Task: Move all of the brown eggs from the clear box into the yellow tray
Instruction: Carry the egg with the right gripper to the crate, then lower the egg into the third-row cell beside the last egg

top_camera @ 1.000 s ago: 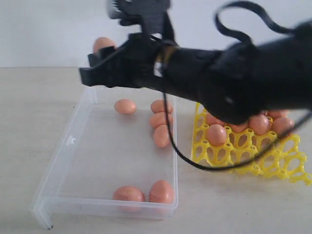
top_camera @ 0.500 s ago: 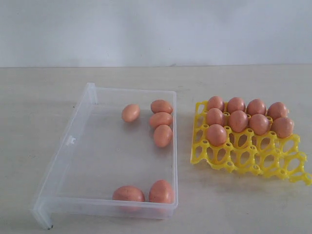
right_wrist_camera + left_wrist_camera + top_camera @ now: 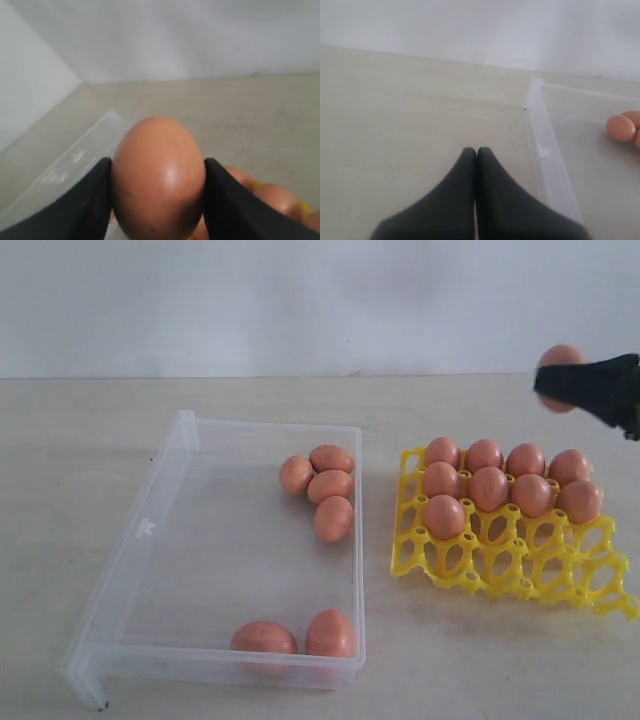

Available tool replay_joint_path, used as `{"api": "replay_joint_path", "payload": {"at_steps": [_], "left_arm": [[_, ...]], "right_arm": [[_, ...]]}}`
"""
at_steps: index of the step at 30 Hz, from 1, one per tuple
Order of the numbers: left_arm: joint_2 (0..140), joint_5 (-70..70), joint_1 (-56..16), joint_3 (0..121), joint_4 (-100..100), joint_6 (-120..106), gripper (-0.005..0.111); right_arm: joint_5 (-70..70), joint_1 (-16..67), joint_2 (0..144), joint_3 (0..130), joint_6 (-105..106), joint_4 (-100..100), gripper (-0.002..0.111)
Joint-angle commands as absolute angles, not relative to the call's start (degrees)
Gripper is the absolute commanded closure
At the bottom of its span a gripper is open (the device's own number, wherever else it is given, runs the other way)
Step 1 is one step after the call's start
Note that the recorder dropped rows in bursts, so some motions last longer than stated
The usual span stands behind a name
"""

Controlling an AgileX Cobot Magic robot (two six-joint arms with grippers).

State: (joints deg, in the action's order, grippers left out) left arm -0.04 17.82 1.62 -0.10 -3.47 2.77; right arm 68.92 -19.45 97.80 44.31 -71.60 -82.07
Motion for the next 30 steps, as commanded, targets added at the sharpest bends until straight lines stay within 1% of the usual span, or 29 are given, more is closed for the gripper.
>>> {"api": "replay_joint_path", "payload": {"at_steps": [1,7,14,25,30], "left_arm": [[0.0,17.4,1.5,0.0,-3.6,2.8,0.111],[0.0,17.4,1.5,0.0,-3.6,2.8,0.111],[0.0,17.4,1.5,0.0,-3.6,2.8,0.111],[0.0,17.4,1.5,0.0,-3.6,2.8,0.111],[0.0,17.4,1.5,0.0,-3.6,2.8,0.111]], "right_arm": [[69.8,-14.5,99.3,44.6,-70.3,-86.8,0.109],[60.0,-12.0,100.0,44.6,-70.4,-95.0,0.109],[48.9,-10.1,100.5,44.6,-70.3,-97.2,0.109],[47.4,-6.2,102.7,44.6,-63.0,-96.1,0.109],[47.0,-6.2,102.7,44.6,-62.8,-93.6,0.109]]}}
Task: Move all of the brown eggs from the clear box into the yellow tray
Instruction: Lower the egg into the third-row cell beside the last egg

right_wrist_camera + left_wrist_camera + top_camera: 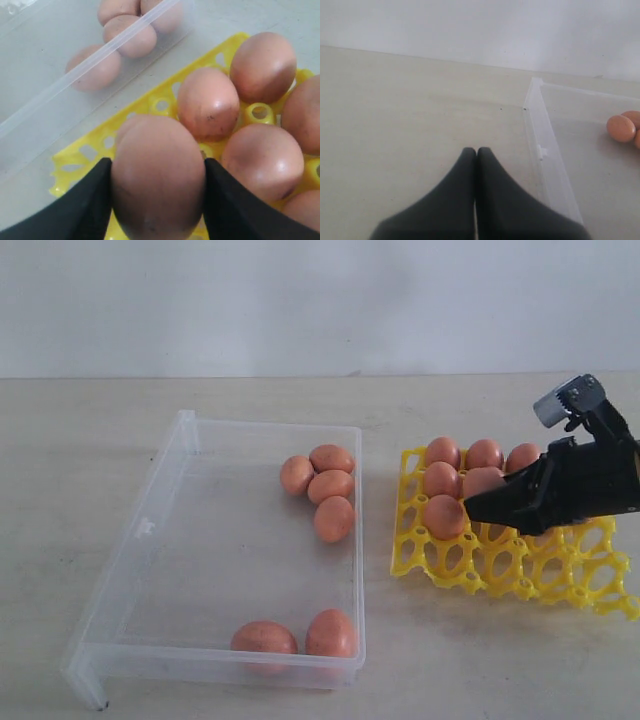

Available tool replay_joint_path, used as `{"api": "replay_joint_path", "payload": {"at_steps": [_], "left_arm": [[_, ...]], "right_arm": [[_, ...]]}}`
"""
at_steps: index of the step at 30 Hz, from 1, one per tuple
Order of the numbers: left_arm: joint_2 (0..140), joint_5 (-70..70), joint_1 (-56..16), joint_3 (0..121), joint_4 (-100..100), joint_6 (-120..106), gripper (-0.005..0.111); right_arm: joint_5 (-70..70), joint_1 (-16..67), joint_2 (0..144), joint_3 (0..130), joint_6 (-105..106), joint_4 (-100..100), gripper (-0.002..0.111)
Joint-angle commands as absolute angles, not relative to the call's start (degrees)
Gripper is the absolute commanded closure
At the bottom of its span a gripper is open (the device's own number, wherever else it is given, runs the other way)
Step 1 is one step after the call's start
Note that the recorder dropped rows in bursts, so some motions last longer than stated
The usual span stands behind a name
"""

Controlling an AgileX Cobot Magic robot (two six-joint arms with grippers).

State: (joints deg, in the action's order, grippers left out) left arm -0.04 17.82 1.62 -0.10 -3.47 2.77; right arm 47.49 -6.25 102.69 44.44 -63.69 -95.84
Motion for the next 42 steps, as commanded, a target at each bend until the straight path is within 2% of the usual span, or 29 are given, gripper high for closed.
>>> {"api": "replay_joint_path", "payload": {"at_steps": [1,5,19,22,32,36,38,42], "left_arm": [[0.0,17.4,1.5,0.0,-3.6,2.8,0.111],[0.0,17.4,1.5,0.0,-3.6,2.8,0.111],[0.0,17.4,1.5,0.0,-3.6,2.8,0.111],[0.0,17.4,1.5,0.0,-3.6,2.8,0.111],[0.0,17.4,1.5,0.0,-3.6,2.8,0.111],[0.0,17.4,1.5,0.0,-3.6,2.8,0.111],[0.0,17.4,1.5,0.0,-3.6,2.8,0.111],[0.0,17.4,1.5,0.0,-3.6,2.8,0.111]], "right_arm": [[47.0,-6.2,102.7,44.6,-62.8,-93.4,0.109],[46.8,-6.2,102.7,44.6,-62.8,-93.4,0.104],[45.2,-6.2,102.7,44.6,-65.5,-94.3,0.05],[45.2,-6.2,102.7,44.6,-65.5,-93.3,0.045],[44.8,-6.2,102.7,44.6,-65.7,-91.8,0.045],[49.3,-6.2,101.8,44.6,-70.5,-90.6,0.047],[54.9,-6.2,100.1,44.8,-72.1,-89.6,0.059],[63.9,-3.8,95.4,44.9,-72.1,-82.5,0.096]]}}
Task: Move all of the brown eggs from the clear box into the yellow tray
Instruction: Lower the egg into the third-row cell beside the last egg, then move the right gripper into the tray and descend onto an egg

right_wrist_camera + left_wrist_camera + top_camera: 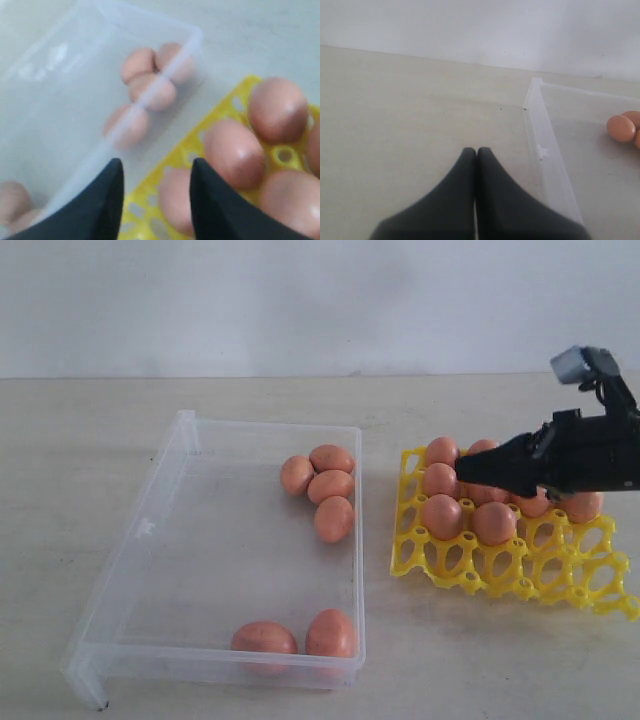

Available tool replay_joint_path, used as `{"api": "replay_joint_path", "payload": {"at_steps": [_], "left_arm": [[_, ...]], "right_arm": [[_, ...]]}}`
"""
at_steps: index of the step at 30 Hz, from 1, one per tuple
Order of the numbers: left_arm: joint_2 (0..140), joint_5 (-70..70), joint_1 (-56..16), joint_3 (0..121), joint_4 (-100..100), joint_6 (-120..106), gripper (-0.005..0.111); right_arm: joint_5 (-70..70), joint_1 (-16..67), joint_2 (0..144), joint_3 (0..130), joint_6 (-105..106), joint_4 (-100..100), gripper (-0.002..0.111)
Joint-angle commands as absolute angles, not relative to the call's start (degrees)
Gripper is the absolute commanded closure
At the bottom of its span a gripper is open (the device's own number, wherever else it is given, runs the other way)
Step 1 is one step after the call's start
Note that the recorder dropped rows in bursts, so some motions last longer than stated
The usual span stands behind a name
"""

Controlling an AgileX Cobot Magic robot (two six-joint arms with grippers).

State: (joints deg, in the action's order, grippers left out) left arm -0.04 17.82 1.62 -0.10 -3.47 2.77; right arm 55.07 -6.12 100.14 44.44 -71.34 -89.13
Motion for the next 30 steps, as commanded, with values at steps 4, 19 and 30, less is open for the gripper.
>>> {"api": "replay_joint_path", "payload": {"at_steps": [4,19,30], "left_arm": [[0.0,17.4,1.5,0.0,-3.6,2.8,0.111],[0.0,17.4,1.5,0.0,-3.6,2.8,0.111],[0.0,17.4,1.5,0.0,-3.6,2.8,0.111]], "right_arm": [[62.2,5.3,89.9,48.7,-71.9,-77.7,0.108],[-45.1,52.2,102.9,88.9,-30.0,-52.9,0.108],[-62.2,44.3,123.6,121.0,-5.6,-7.7,0.108]]}}
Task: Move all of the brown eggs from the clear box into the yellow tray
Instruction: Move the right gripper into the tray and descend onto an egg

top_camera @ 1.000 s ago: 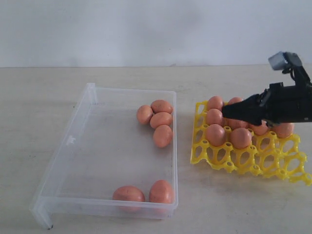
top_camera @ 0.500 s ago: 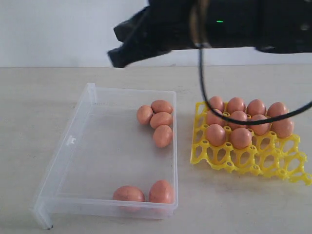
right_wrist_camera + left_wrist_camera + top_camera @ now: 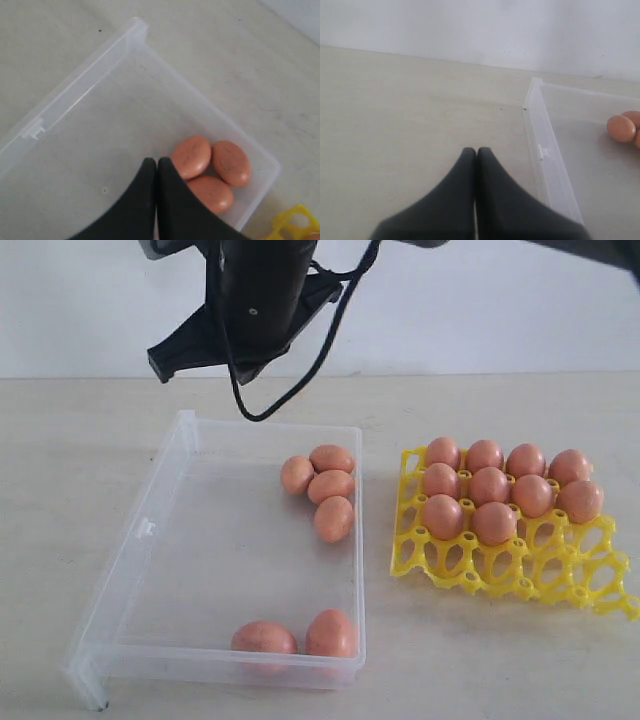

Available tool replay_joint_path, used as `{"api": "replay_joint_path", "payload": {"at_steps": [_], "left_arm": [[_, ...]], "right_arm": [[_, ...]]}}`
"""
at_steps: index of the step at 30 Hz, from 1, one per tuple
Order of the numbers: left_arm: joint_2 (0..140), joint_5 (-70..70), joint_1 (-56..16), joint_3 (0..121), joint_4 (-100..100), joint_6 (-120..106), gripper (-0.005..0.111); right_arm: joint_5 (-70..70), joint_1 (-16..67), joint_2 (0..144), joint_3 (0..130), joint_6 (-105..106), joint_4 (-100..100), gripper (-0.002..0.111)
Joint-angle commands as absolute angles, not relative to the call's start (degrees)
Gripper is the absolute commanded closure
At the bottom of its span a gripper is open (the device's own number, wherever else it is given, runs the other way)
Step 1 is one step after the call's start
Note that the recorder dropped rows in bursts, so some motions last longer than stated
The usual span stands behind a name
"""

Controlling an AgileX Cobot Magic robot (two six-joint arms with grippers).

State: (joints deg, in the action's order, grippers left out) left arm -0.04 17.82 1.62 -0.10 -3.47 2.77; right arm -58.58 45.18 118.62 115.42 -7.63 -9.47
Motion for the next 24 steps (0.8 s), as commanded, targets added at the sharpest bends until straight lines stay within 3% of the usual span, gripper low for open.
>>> {"api": "replay_joint_path", "payload": {"at_steps": [1,4,9,11,24], "left_arm": [[0.0,17.4,1.5,0.0,-3.6,2.8,0.111],[0.0,17.4,1.5,0.0,-3.6,2.8,0.111],[0.0,17.4,1.5,0.0,-3.6,2.8,0.111],[0.0,17.4,1.5,0.0,-3.6,2.8,0.111],[0.0,17.4,1.5,0.0,-3.6,2.8,0.111]], "right_arm": [[-62.8,44.1,125.0,121.9,-5.6,-7.7,0.108],[-63.6,43.9,127.8,122.4,-6.2,-7.7,0.099],[-64.0,43.9,130.7,122.4,-10.0,-8.2,0.06],[-64.0,43.9,131.6,122.4,-15.5,-10.0,0.051],[-61.6,39.3,135.3,122.4,-31.3,-9.3,0.05]]}}
